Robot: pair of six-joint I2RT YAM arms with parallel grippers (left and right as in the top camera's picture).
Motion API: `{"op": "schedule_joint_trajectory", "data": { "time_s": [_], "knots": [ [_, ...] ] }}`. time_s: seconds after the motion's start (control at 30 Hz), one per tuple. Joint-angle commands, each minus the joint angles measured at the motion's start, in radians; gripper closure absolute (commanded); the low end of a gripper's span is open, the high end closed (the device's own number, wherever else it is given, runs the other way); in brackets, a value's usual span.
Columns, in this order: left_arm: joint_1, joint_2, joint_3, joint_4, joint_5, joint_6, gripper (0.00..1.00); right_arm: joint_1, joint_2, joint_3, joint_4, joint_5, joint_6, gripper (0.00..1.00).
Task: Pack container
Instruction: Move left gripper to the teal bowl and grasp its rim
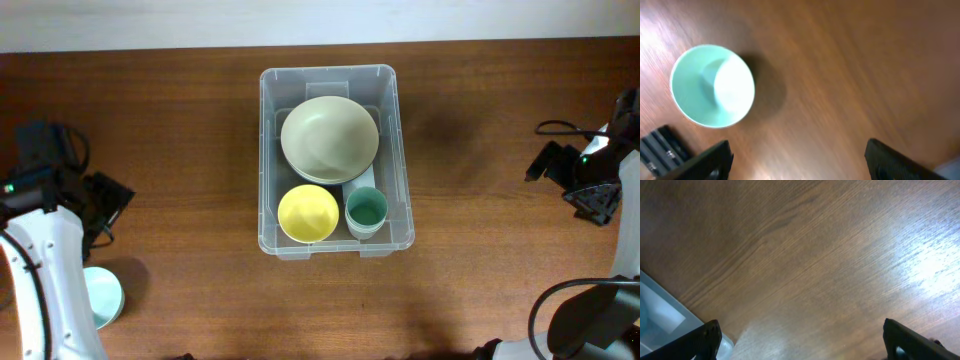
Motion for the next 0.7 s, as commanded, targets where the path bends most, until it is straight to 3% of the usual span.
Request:
{"op": "schedule_joint_trajectory", "data": {
  "time_s": [0.0, 0.2, 0.5, 0.57, 0.6, 0.67],
  "knots": [
    [0.111, 0.002, -0.161, 0.098, 0.034, -0.013, 0.08, 0.006, -0.022, -0.008, 0.0, -0.006, 0.001, 0.01],
    [0.181, 0.049, -0.362, 0.296, 0.032, -0.013, 0.08, 0.006, -0.022, -0.008, 0.0, -0.006, 0.001, 0.01],
    [0.184, 0.205, -0.426, 0.42, 0.011, -0.013, 0.08, 0.006, -0.022, -0.009, 0.0, -0.005, 0.0, 0.01],
    [0.184, 0.237, -0.426, 0.444, 0.011, -0.013, 0.11, 0.006, -0.022, -0.009, 0.0, -0.005, 0.0, 0.01],
    [0.184, 0.252, -0.426, 0.454, 0.011, -0.013, 0.19, 0.006, -0.022, -0.009, 0.0, -0.005, 0.0, 0.01],
    [0.184, 0.264, -0.426, 0.456, 0.011, -0.012, 0.25, 0.006, -0.022, -0.009, 0.0, -0.005, 0.0, 0.01]
  ]
}}
